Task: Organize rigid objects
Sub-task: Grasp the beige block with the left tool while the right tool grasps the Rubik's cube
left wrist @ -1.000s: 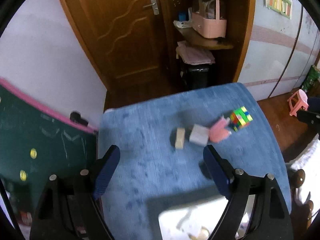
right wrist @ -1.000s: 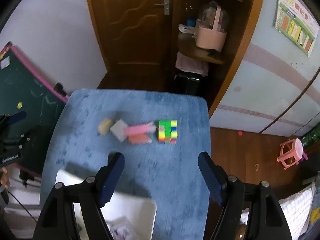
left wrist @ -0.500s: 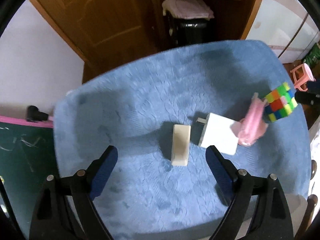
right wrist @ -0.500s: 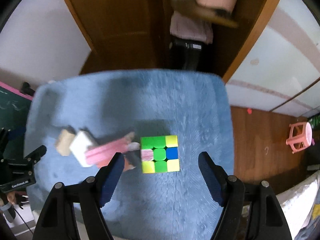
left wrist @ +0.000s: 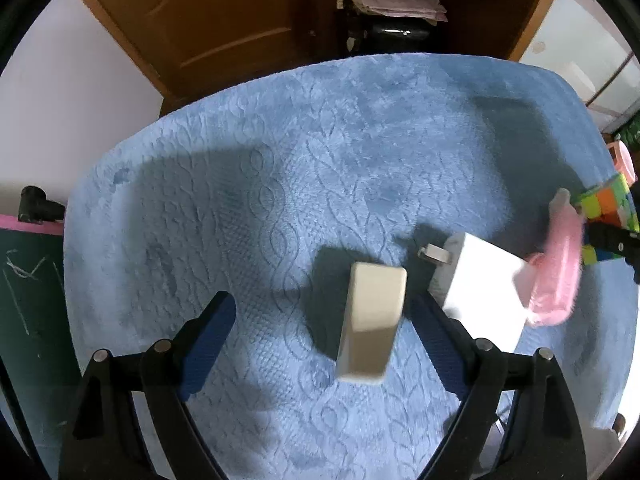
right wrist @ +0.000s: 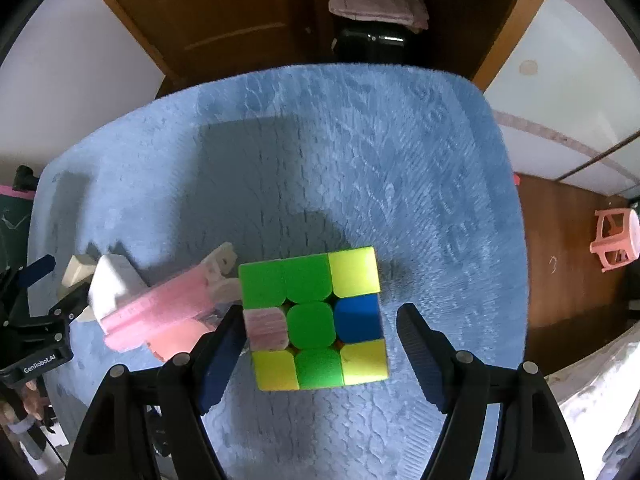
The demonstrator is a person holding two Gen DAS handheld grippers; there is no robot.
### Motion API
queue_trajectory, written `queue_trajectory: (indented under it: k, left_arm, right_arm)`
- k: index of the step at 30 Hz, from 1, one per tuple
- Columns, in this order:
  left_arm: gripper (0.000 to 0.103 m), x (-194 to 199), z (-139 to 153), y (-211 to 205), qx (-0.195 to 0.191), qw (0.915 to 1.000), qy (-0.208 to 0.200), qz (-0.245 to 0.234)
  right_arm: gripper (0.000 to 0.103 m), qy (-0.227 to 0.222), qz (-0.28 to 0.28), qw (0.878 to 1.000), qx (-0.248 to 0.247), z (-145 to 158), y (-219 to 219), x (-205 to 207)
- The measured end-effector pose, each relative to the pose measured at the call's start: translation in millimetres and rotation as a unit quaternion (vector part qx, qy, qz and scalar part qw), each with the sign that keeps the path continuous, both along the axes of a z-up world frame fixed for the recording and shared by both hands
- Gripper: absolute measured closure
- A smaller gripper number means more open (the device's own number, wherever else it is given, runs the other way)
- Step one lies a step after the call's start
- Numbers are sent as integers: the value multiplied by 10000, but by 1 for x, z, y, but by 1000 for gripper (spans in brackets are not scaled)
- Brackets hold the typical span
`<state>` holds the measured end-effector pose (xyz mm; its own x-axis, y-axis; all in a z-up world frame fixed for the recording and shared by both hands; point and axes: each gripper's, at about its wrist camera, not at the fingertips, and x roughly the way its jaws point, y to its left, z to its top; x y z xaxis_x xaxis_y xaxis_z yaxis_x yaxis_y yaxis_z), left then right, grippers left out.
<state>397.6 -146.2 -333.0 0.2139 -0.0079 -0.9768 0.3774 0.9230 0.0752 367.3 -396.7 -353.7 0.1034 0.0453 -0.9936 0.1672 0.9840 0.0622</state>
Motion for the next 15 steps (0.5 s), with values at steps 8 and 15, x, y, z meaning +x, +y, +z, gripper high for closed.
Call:
queue_trajectory:
  k: [8,15]
  left_arm:
    - [45,7,-6,2,-280,9995,-62,123]
    - [75,-6,-4,-10,-152,9996,-250,-18]
  right_arm:
    - [40,47,-70,9999,-74,-17,10,1]
    - [45,-117,-121,9997,-194,-20,23,-13]
